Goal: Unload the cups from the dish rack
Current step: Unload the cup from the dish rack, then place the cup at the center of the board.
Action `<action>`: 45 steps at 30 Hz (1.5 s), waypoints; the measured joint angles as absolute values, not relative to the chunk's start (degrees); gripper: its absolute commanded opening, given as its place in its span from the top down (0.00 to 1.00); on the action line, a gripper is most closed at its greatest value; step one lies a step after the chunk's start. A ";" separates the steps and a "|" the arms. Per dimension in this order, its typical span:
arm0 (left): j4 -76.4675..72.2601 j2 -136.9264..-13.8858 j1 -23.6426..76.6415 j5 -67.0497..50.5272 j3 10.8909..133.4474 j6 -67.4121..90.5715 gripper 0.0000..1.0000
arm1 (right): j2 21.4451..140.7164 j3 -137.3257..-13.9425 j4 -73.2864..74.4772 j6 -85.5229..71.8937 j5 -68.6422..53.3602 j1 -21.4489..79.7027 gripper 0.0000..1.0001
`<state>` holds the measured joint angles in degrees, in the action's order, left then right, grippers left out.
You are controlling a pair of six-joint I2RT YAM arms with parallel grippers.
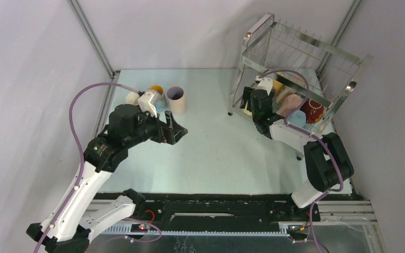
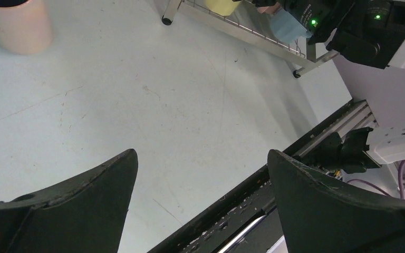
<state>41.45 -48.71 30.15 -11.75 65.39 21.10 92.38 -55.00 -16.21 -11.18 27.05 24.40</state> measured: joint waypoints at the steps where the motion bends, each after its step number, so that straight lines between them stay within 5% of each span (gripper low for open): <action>1: 41.06 -48.64 30.15 -11.75 65.39 21.54 0.00 | 91.90 -55.00 -16.01 -11.16 27.20 24.40 0.98; 45: 3.64 -49.04 30.13 -18.87 40.16 56.66 0.00 | 63.59 -48.38 1.30 -24.25 24.64 30.28 1.00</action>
<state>3.64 -49.04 30.13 -18.87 40.16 56.66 63.59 -48.38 1.30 -24.25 24.64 30.28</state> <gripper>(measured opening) 0.996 0.818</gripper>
